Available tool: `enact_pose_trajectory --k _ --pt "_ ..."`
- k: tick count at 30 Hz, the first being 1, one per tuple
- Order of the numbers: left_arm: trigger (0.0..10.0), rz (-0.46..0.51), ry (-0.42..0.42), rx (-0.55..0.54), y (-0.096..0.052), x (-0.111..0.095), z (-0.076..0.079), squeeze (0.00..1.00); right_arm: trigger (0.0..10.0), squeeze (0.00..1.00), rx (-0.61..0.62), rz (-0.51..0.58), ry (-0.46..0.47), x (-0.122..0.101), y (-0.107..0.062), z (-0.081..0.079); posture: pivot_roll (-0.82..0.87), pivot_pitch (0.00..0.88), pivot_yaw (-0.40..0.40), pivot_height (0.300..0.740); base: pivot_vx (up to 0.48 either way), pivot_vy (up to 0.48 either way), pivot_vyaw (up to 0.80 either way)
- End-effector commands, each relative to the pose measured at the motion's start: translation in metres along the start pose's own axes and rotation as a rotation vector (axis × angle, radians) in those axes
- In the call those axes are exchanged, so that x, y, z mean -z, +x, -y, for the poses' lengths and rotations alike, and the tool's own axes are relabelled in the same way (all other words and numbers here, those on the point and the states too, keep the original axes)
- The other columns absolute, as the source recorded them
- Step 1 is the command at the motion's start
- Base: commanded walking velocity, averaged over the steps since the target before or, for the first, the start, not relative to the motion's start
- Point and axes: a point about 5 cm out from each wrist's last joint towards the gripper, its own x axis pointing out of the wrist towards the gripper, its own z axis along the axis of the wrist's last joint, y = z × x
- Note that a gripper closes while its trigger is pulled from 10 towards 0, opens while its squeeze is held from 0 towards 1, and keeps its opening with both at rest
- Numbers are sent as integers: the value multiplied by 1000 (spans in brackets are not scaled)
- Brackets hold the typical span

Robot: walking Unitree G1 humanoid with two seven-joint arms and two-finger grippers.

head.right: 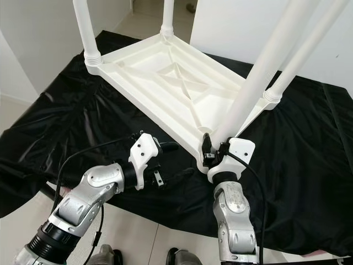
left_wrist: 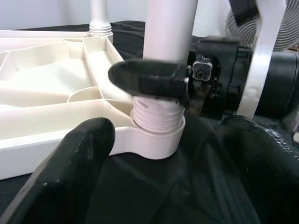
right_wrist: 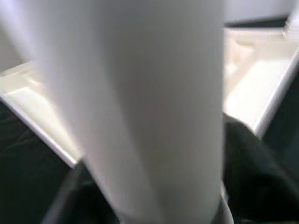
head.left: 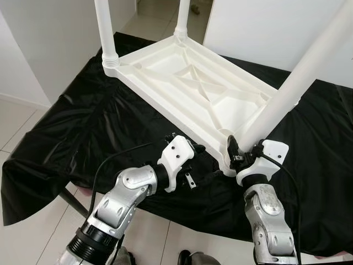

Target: Building children table

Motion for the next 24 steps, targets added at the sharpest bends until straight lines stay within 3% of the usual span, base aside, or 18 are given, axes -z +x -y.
enact_pose_trajectory --k 1,3,5,10,11,12,13,14,15,16,17,20,24 --pt "10000 13 6 7 2 -3 2 0 10000 1000 12 -20 13 3 -2 5 8 148 -69 740 0 0 0" --pt "10000 14 4 7 2 -3 2 0 10000 1000 9 -17 14 2 -1 6 8 148 -69 740 0 0 0" --pt "10000 18 8 -1 3 -3 2 0 10000 1000 -101 11 25 -5 0 9 12 147 -79 740 0 0 0" --pt "10000 20 8 -7 3 -3 2 0 10000 1000 -201 19 -22 -10 0 17 14 146 -80 740 0 0 0" --pt "10000 20 8 -8 3 -3 2 0 10000 831 -258 3 -49 -11 0 22 18 143 -82 740 0 0 0" --pt "10000 20 7 -9 2 -3 2 0 10000 0 -323 2 -58 -13 0 25 22 141 -80 740 0 0 0" --pt "10000 20 7 -9 2 -3 2 0 10000 0 -323 2 -58 -13 0 25 22 141 -80 740 0 0 0" --pt "10000 19 8 -10 2 -3 2 0 10000 0 -413 -4 -80 -15 -1 28 22 138 -78 740 0 0 0" --pt "10000 19 8 -10 2 -3 2 0 10000 0 -413 -4 -80 -15 -1 28 22 138 -78 740 0 0 0" --pt "10000 17 10 -10 1 -3 2 0 10000 0 -518 -23 -98 -17 -3 32 28 136 -77 740 0 0 0" --pt "10000 17 10 -10 1 -3 2 0 10000 0 -518 -23 -98 -17 -3 32 28 136 -77 740 0 0 0" --pt "10000 13 14 -7 -1 -4 2 0 10000 0 -686 -73 -122 -17 1 39 32 130 -73 740 0 0 0" --pt "10000 9 18 -7 -1 -3 1 0 10000 0 -720 -78 -151 -16 6 41 39 122 -73 740 0 0 0"
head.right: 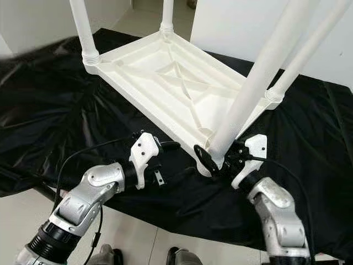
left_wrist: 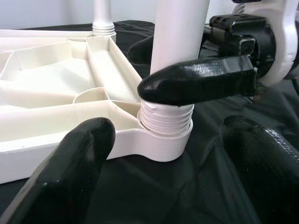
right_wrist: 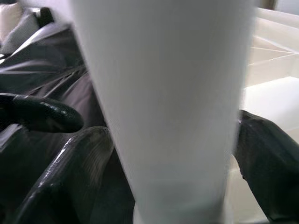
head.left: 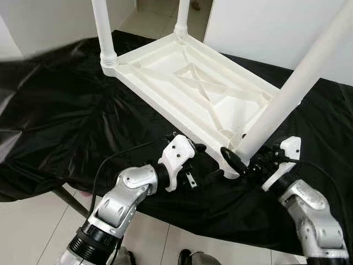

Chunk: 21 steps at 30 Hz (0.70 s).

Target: Building children table

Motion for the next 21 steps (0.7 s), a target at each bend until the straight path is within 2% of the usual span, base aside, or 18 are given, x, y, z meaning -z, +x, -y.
enact_pose_trajectory --k 1,3,4,5,11,20,21 --pt "10000 4 10 -5 -1 -1 2 0 10000 0 -14 -7 4 3 -1 0 39 122 -73 740 0 0 0" --pt "10000 4 10 -5 -1 -1 2 0 10000 0 -16 -10 -3 4 0 1 39 122 -73 740 0 0 0" --pt "10000 4 10 -5 -1 -2 2 0 4510 0 -20 -11 -5 4 0 3 39 122 -73 740 0 0 0" --pt "10000 4 10 -6 -1 -2 1 0 0 0 -20 -9 -9 4 1 6 44 115 -75 740 0 0 0" --pt "10000 2 17 -7 0 -1 1 0 0 0 -30 -32 -18 7 0 15 41 96 -78 740 0 0 0" --pt "10000 3 20 -2 1 -1 1 0 0 0 -9 -44 -4 12 -3 13 36 94 -79 740 0 0 0" --pt "10000 5 18 0 1 -1 1 0 5647 0 11 -53 -5 14 -2 13 35 96 -81 740 0 0 0"
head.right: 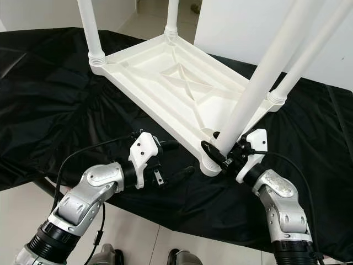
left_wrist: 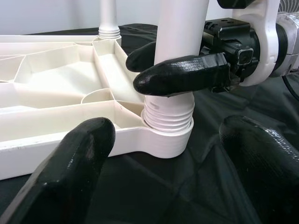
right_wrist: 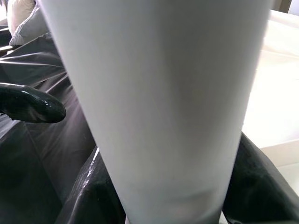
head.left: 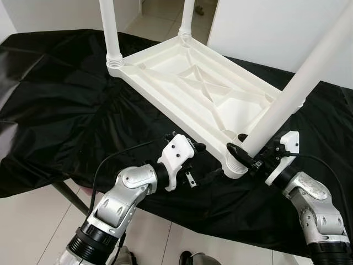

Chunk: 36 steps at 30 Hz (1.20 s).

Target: Building children table

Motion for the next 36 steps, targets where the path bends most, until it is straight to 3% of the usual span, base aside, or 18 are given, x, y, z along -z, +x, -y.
enact_pose_trajectory --k 1,2,11,15,17,21,25,32,33,34,36 --pt "10000 6 14 2 1 -1 2 0 5647 0 31 -34 14 7 -4 0 35 96 -81 740 0 0 0" --pt "10000 6 12 2 1 -1 2 0 10000 0 96 -42 17 10 -1 -3 34 100 -86 740 0 0 0" --pt "10000 6 -1 1 1 1 6 0 10000 0 303 -80 21 20 8 -14 31 111 -92 740 0 0 0" --pt "10000 3 -3 3 1 3 7 0 10000 0 397 -71 74 21 12 -21 32 112 -93 740 0 0 0" --pt "10000 2 -5 3 1 3 8 0 10000 0 500 -52 105 21 14 -28 31 115 -91 740 0 0 0" --pt "10000 0 -8 6 1 3 9 0 10000 0 572 -27 97 17 21 -50 33 121 -95 740 0 0 0" --pt "10000 0 -8 4 1 3 8 0 10000 0 620 -27 108 16 25 -59 34 123 -95 740 0 0 0" --pt "10000 3 -9 1 1 3 7 0 10000 0 661 -29 112 15 23 -55 32 123 -95 740 0 0 0" --pt "10000 4 -9 1 1 3 7 0 10000 773 668 -28 114 15 22 -52 29 123 -96 740 0 0 0" --pt "10000 5 -9 0 1 2 7 0 10000 1000 659 -20 125 14 22 -50 30 124 -96 740 0 0 0" --pt "10000 7 -8 -2 2 2 6 0 10000 1000 623 -6 125 12 23 -49 32 127 -96 740 0 0 0"
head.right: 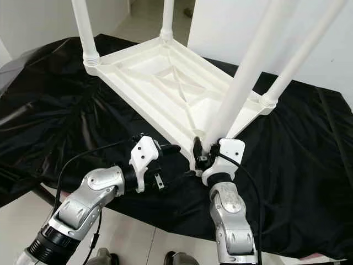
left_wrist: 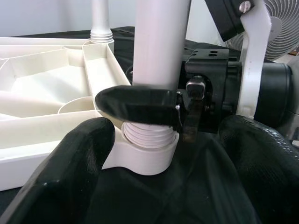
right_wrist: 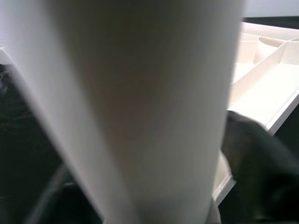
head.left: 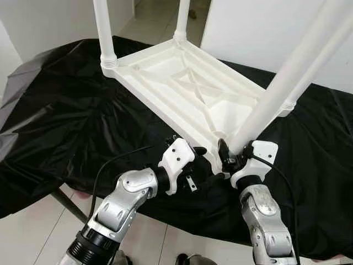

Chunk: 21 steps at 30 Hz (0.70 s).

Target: Building children table

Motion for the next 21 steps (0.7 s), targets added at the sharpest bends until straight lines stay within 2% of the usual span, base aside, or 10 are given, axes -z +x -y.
enact_pose_trajectory --k 1,5,6,7,8,9,11,13,16,21 --pt "10000 6 10 -7 2 -2 1 0 10000 1000 -10 -10 11 1 0 5 32 127 -96 740 0 0 0" --pt "10000 6 11 -7 2 -2 1 0 10000 1000 -48 1 20 -1 1 7 35 129 -96 740 0 0 0" --pt "10000 4 12 -9 1 -3 0 0 10000 1000 -103 2 15 -3 3 12 35 132 -93 740 0 0 0" --pt "10000 3 13 -12 0 -3 -1 0 10000 1000 -248 3 -3 -7 5 20 36 133 -91 740 0 0 0" --pt "10000 3 13 -12 0 -3 -1 0 10000 1000 -248 3 -3 -7 5 20 36 133 -91 740 0 0 0" --pt "10000 3 13 -13 -1 -3 -1 0 10000 39 -280 0 -7 -8 5 22 36 133 -91 740 0 0 0" --pt "10000 2 15 -15 -1 -4 -2 0 10000 0 -372 -14 -26 -9 6 26 38 133 -85 740 0 0 0" --pt "10000 2 15 -16 -1 -4 -2 0 10000 0 -403 -17 -37 -9 6 28 38 133 -85 740 0 0 0" --pt "10000 3 19 -15 -1 -5 -3 0 10000 0 -534 -25 -90 -11 10 36 38 131 -79 740 0 0 0" --pt "10000 4 22 -14 -1 -6 -4 0 10000 0 -638 -27 -127 -10 17 37 47 129 -80 740 0 0 0"
